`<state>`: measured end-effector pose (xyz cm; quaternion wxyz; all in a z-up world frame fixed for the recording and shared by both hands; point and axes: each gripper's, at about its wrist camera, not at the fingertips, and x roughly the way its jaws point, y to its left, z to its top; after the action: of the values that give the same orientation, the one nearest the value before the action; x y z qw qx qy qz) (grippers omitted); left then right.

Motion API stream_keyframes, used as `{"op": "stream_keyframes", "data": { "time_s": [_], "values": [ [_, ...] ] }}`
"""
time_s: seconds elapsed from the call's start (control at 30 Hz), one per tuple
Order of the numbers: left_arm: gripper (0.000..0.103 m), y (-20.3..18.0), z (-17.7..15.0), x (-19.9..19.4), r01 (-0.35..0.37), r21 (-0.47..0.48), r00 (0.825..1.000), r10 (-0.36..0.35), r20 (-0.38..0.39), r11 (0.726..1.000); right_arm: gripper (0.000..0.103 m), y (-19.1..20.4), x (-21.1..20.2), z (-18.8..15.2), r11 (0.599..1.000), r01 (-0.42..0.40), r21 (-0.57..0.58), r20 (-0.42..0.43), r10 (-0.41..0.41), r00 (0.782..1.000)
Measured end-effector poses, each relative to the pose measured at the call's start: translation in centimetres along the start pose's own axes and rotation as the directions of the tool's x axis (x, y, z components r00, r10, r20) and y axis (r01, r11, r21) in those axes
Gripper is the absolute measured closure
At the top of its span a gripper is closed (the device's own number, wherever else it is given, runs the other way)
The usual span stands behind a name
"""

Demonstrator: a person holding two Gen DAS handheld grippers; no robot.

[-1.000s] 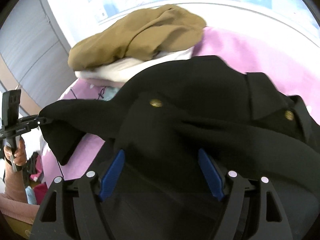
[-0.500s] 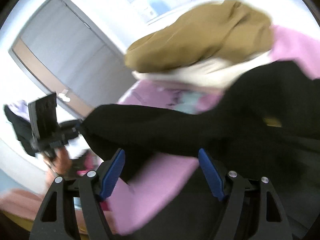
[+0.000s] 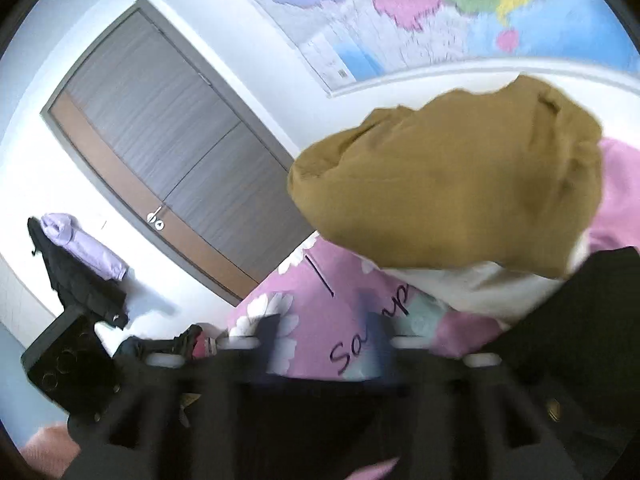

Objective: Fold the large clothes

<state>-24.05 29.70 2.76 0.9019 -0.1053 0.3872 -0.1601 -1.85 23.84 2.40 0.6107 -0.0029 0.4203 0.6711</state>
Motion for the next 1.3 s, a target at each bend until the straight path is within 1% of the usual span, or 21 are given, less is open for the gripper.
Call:
{"op": "stream_keyframes", "data": {
  "time_s": [0.13, 0.3, 0.33, 0.4, 0.47, 0.5, 0.53, 0.57, 0.6, 0.63, 0.67, 0.77, 0.87, 0.9, 0.97, 1.07, 1.1, 1.17, 1.2, 1.27, 1.3],
  "values": [
    [0.078, 0.4, 0.5, 2.0, 0.102, -0.018, 0.994, -0.103, -0.028, 0.995, 0.035, 0.2, -3.0, -5.3, 1.000, -0.015, -0.023, -0.037, 0.014, 0.999],
    [0.076, -0.1, 1.0, 3.5, 0.193, -0.015, 0.981, -0.193, -0.034, 0.981, 0.022, -0.9, -3.5, -12.4, 0.982, -0.145, 0.120, -0.105, 0.158, 0.982],
    [0.074, -0.9, 1.0, 3.8, 0.197, 0.006, 0.980, -0.196, -0.042, 0.980, 0.020, -1.5, -3.4, -13.1, 0.969, -0.178, 0.169, -0.086, 0.194, 0.977],
    [0.055, -1.6, 0.8, 4.1, 0.230, 0.028, 0.973, -0.229, -0.039, 0.973, 0.020, -3.2, -2.7, -14.3, 0.924, -0.269, 0.272, -0.059, 0.295, 0.954],
    [0.050, -2.9, 0.4, 4.4, 0.229, 0.063, 0.973, -0.226, -0.051, 0.971, 0.020, -4.1, -1.7, -14.8, 0.888, -0.338, 0.311, -0.031, 0.365, 0.931],
    [0.040, -3.3, 0.3, 4.4, 0.209, 0.072, 0.977, -0.206, -0.055, 0.975, 0.027, -4.2, -1.0, -14.9, 0.873, -0.362, 0.327, -0.027, 0.392, 0.920],
    [0.037, -3.4, 0.2, 4.5, 0.193, 0.069, 0.980, -0.189, -0.061, 0.979, 0.049, -4.2, -0.6, -14.9, 0.857, -0.394, 0.332, -0.013, 0.422, 0.906],
    [0.037, -3.2, 0.0, 4.7, 0.173, 0.050, 0.983, -0.169, -0.070, 0.984, 0.059, -3.9, -0.4, -14.7, 0.850, -0.425, 0.312, -0.008, 0.449, 0.893],
    [0.037, -2.7, -0.2, 4.7, 0.170, 0.022, 0.983, -0.168, -0.079, 0.985, 0.070, -3.5, -0.3, -14.4, 0.866, -0.412, 0.284, -0.017, 0.434, 0.901],
    [0.037, -2.2, -0.4, 4.7, 0.174, -0.005, 0.981, -0.174, -0.080, 0.985, 0.090, -2.5, -0.6, -13.8, 0.899, -0.373, 0.228, -0.033, 0.390, 0.920],
    [0.037, -2.0, -0.5, 4.3, 0.189, -0.015, 0.979, -0.190, -0.077, 0.982, 0.095, -1.4, -1.2, -13.0, 0.931, -0.323, 0.168, -0.043, 0.335, 0.941],
    [0.035, -2.2, -0.8, 1.5, 0.199, 0.019, 0.980, -0.199, -0.001, 0.980, 0.095, 0.0, -4.2, -10.0, 0.982, -0.180, 0.047, -0.023, 0.182, 0.983],
    [0.024, -2.3, -0.3, -1.2, 0.168, 0.055, 0.982, -0.172, 0.082, 0.984, 0.095, 1.7, -8.0, -7.5, 0.996, -0.046, -0.081, -0.016, 0.045, 0.999],
    [0.022, -2.1, 0.0, -1.9, 0.150, 0.062, 0.982, -0.156, 0.108, 0.987, 0.095, 2.9, -10.0, -6.6, 0.985, 0.047, -0.167, -0.022, -0.052, 0.998],
    [0.019, -1.6, 0.6, -2.4, 0.102, 0.071, 0.985, -0.111, 0.132, 0.992, 0.095, 4.2, -12.8, -6.2, 0.948, 0.173, -0.266, -0.017, -0.184, 0.983],
    [0.019, 0.0, 2.0, -1.0, 0.041, 0.044, 0.992, -0.046, 0.117, 0.998, 0.092, 4.9, -16.4, -6.9, 0.859, 0.346, -0.377, -0.052, -0.393, 0.918],
    [0.019, 0.5, 2.4, -0.1, 0.030, 0.035, 0.994, -0.033, 0.104, 0.999, 0.086, 4.4, -17.4, -7.5, 0.846, 0.371, -0.382, -0.074, -0.428, 0.901],
    [0.021, 1.2, 3.5, 2.3, -0.022, 0.032, 0.996, 0.019, 0.084, 0.999, 0.053, 2.6, -17.4, -9.0, 0.809, 0.458, -0.368, -0.116, -0.529, 0.841],
    [0.022, 1.5, 4.0, 3.4, -0.048, 0.030, 0.997, 0.045, 0.069, 0.998, 0.027, 1.4, -17.4, -9.8, 0.795, 0.500, -0.344, -0.131, -0.567, 0.813],
    [0.030, 2.3, 4.8, 6.3, -0.114, 0.049, 0.993, 0.113, 0.029, 0.992, 0.023, -1.3, -17.5, -11.5, 0.775, 0.560, -0.293, -0.174, -0.619, 0.766],
    [0.036, 2.5, 5.4, 8.0, -0.153, 0.062, 0.988, 0.153, 0.005, 0.986, 0.023, -3.1, -17.6, -12.7, 0.797, 0.561, -0.223, -0.192, -0.600, 0.776]
  ]
}}
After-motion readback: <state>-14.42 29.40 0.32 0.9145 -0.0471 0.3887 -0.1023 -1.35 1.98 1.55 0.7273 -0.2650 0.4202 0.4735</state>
